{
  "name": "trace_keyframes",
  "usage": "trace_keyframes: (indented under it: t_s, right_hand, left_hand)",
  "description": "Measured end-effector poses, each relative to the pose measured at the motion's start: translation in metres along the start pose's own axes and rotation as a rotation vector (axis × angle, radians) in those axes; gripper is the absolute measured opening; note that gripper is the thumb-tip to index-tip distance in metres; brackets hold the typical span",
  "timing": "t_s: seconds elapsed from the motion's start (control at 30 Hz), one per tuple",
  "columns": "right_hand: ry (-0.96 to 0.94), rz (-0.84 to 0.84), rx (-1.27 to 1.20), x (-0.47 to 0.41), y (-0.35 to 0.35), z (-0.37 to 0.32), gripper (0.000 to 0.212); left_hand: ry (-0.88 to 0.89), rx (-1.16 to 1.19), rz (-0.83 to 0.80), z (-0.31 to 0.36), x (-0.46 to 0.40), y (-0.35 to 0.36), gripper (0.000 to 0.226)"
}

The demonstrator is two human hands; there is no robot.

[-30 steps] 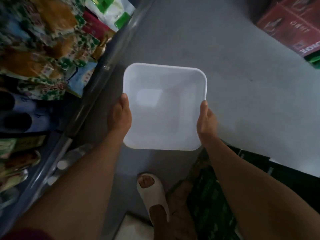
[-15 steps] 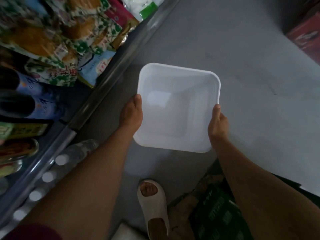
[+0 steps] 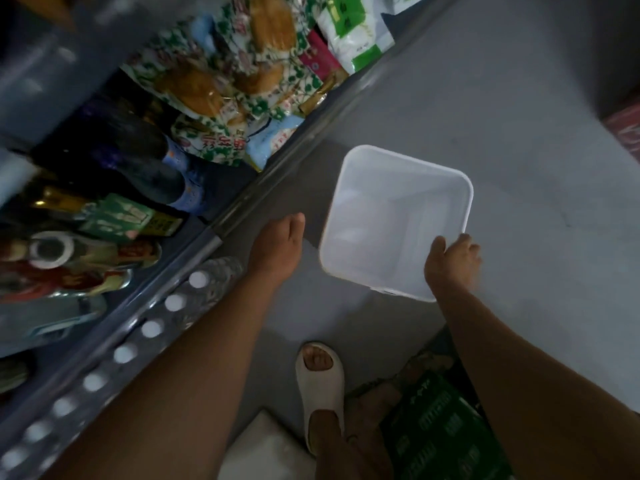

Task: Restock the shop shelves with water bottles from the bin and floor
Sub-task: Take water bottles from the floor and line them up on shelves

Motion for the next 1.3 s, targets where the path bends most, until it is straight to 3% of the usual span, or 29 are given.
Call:
trace_keyframes:
  t_s: [0.1, 0.23, 0.4, 0.7, 0.93, 1.1, 1.3]
  right_hand:
    - [-0.155, -0.003, 0.073, 0.033, -0.008, -0.044, 0.043]
    - [-0.373, -0.076, -0.021, 0.096, 0.002, -0.104, 0.038]
    - [-0.669, -0.253, -0.020, 0.197, 0.034, -0.165, 0.029]
    - [-1.095, -0.597, 0.196, 0.296, 0.121, -0.198, 0.027]
    - [-1.269, -0.676, 0.449, 0.291, 0.205, -0.203, 0.050]
    - [-1.399, -0.619, 0.620, 0.303, 0.255, -0.211, 0.066]
    - [-1.449, -0.508, 0.775, 0.312, 0.281, -0.217, 0.057]
  left_hand:
    - [0.030, 0.016, 0.014, -0.012, 0.029, -0.039, 0.048]
    - [0.068, -0.011, 0.018, -0.042, 0.067, -0.085, 0.046]
    - [0.139, -0.029, 0.017, -0.096, 0.120, -0.132, 0.041]
    - [0.191, -0.167, -0.060, -0.193, 0.151, -0.135, 0.038]
    - [0.317, -0.197, 0.001, -0.216, 0.123, -0.113, 0.038]
    - [0.391, -0.179, 0.050, -0.245, 0.112, -0.107, 0.038]
    - [0.403, -0.243, 0.047, -0.274, 0.107, -0.109, 0.047]
Point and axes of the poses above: each hand's wrist, its own x-axis away from the middle knuckle, its own y-axis out of the palm, z = x × y, the point moved 7 cm from there along -x, towards the middle knuckle, and after that the axes turned 7 degrees about -y, right-handed, at the moved point
